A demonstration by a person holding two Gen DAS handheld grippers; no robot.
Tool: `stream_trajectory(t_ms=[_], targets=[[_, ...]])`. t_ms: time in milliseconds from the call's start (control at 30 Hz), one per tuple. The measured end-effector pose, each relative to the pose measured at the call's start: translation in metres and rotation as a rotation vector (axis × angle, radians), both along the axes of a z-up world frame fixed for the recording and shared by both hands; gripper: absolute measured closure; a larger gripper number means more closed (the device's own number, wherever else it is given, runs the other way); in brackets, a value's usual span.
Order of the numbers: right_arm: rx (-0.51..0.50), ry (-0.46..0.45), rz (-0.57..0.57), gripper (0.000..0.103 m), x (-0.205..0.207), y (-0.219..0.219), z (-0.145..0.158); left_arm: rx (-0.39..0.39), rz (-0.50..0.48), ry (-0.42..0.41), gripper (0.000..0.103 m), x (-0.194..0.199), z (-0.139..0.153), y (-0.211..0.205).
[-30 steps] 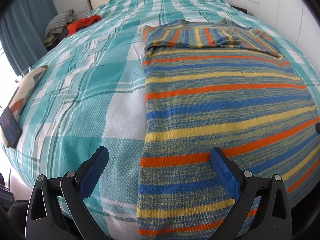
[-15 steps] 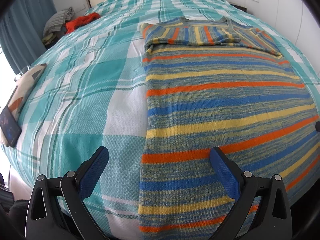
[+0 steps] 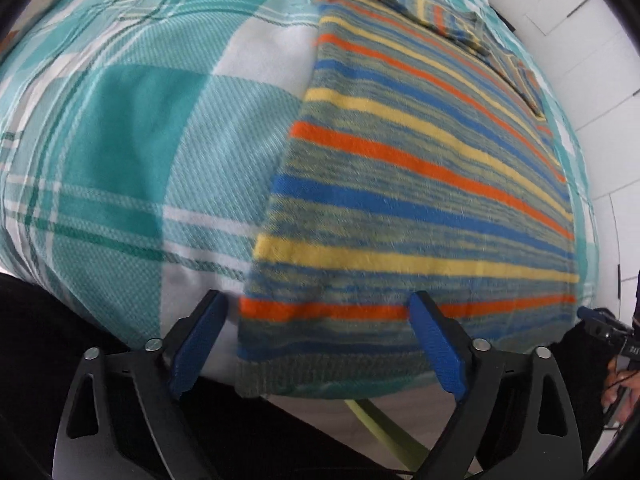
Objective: Fold small clothes
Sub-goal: 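Lift the hem with both tools and fold it toward the collar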
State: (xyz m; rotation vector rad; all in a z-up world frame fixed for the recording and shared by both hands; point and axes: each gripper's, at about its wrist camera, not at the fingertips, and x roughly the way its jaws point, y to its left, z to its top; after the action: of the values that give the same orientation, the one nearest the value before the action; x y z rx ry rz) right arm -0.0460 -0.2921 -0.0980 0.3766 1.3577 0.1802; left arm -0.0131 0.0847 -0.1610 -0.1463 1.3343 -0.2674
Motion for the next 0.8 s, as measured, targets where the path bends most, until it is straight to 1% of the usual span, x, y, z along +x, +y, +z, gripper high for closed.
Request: stream_trajectory(t_ms=[33,67,100,133,167,200,233,333,400,433,500,600,700,800], targets=[[0.012,0.007,0.015,0.028,0.001,0.006,-0.005,0.024,-0.02,0.003,0.02,-0.002,-0.001,-0.004],[0.009,0.02,0.026,0.03,0.003,0.012,-0.012,0.038,-0.036,0.004,0.025,-0.003,-0.002,-0.007],[-0.001,0.044,0.034,0.036,0.005,0.017,-0.021,0.047,-0.047,0.015,0.038,-0.005,-0.002,-0.008],[0.0,0.068,0.046,0.041,0.007,0.021,-0.028,0.054,-0.056,0.031,0.048,-0.006,-0.003,-0.008],[0.018,0.087,0.065,0.062,0.009,0.024,-0.034,0.053,-0.061,0.049,0.069,-0.007,-0.004,-0.008],[0.026,0.099,0.074,0.098,0.01,0.026,-0.037,0.04,-0.064,0.072,0.096,-0.008,-0.005,-0.006],[0.03,0.106,0.069,0.096,0.011,0.025,-0.038,0.018,-0.062,0.1,0.097,-0.008,-0.007,-0.003],[0.05,0.086,0.061,0.097,0.008,0.018,-0.027,-0.024,-0.053,0.126,0.098,-0.01,-0.002,0.004],[0.104,0.069,0.033,0.097,0.004,0.01,-0.017,-0.09,-0.056,0.141,0.098,-0.006,0.01,0.008],[0.136,0.056,0.016,0.097,0.004,0.005,-0.011,-0.136,-0.053,0.142,0.098,-0.002,0.017,0.011],[0.208,0.012,-0.023,0.097,0.008,-0.006,0.004,-0.22,-0.039,0.131,0.098,0.014,0.033,0.016],[0.31,-0.068,-0.093,0.097,0.031,-0.027,0.027,-0.311,-0.032,0.075,0.098,0.061,0.058,0.015],[0.359,-0.138,-0.171,0.097,0.078,-0.051,0.041,-0.322,-0.039,-0.004,0.098,0.129,0.079,0.002],[0.373,-0.185,-0.24,0.097,0.144,-0.076,0.044,-0.347,-0.014,-0.031,0.098,0.211,0.088,-0.014]])
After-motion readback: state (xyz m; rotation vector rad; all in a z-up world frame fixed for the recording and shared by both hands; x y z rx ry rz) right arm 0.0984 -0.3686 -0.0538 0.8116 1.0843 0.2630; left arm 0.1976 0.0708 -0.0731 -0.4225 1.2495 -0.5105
